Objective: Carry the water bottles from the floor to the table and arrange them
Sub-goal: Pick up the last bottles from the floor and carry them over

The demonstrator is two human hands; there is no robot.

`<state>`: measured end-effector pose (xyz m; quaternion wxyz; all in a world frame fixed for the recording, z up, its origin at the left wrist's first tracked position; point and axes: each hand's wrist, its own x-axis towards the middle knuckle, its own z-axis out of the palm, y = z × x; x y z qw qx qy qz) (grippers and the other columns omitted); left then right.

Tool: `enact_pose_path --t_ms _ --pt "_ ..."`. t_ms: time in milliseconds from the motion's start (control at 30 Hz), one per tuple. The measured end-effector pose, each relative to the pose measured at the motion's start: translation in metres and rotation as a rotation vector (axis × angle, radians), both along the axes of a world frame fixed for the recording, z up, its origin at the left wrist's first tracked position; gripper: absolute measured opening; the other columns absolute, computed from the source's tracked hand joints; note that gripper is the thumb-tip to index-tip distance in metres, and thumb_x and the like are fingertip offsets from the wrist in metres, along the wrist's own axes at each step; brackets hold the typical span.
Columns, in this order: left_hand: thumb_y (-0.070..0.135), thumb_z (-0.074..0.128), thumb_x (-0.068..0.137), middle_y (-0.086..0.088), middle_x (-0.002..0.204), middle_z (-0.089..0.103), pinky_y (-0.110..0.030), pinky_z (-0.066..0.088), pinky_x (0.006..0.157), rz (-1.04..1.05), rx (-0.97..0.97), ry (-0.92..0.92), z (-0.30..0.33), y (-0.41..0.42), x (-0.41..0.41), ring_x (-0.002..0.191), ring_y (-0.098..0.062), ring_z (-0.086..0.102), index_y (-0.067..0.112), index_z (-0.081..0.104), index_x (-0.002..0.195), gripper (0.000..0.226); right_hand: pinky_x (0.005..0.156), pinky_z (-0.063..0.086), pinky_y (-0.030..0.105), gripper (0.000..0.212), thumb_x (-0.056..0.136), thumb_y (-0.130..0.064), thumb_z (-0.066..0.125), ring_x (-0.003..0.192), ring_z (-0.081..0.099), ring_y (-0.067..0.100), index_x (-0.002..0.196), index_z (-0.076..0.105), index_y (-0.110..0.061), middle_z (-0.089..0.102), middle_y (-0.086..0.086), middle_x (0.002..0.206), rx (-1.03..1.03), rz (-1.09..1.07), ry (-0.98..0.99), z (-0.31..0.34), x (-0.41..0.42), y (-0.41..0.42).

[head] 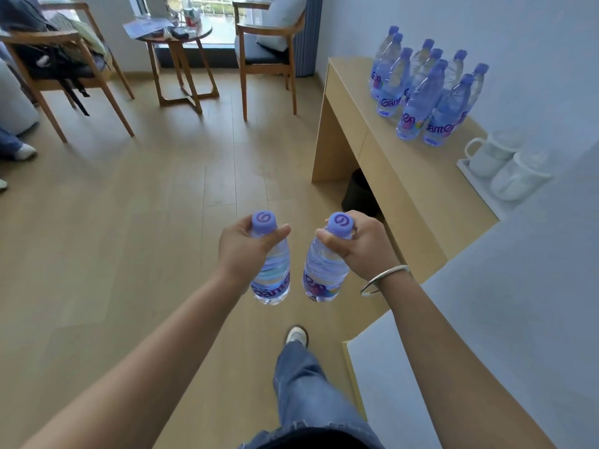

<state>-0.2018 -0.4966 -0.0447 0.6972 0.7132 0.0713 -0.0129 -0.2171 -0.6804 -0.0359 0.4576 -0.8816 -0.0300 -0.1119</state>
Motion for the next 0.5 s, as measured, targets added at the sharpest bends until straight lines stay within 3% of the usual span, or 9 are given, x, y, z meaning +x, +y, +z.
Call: enact_pose_path --t_ms 267,400,500 --pt "0.024 0.081 0.068 0.011 0.063 0.069 -0.01 0.051 0.057 -0.066 0.086 0.046 -0.006 -0.017 0.156 0.059 0.0 0.063 0.024 0.068 0.071 0.013 0.065 0.05 0.044 0.032 0.078 -0.028 0.071 0.071 0.058 0.037 0.075 0.062 0.002 0.061 0.023 0.074 0.044 -0.036 0.023 -0.015 0.16 -0.014" --pt "0.021 0.08 0.069 0.014 0.059 0.068 -0.007 0.047 0.053 -0.05 0.079 0.03 0.004 -0.022 0.231 0.056 0.004 0.062 0.023 0.067 0.07 0.013 0.06 0.046 0.027 0.03 0.077 -0.028 0.073 0.069 0.058 0.032 0.076 0.062 -0.001 0.062 0.018 0.073 0.047 -0.055 0.028 -0.008 0.235 -0.022" --pt "0.018 0.08 0.069 0.017 0.057 0.066 -0.005 0.045 0.051 -0.01 0.05 0.009 0.01 -0.025 0.277 0.053 0.006 0.061 0.026 0.066 0.068 0.016 0.061 0.046 0.028 0.029 0.077 -0.027 0.073 0.071 0.059 0.031 0.079 0.063 0.001 0.063 0.019 0.075 0.032 -0.08 0.023 -0.002 0.281 -0.029"
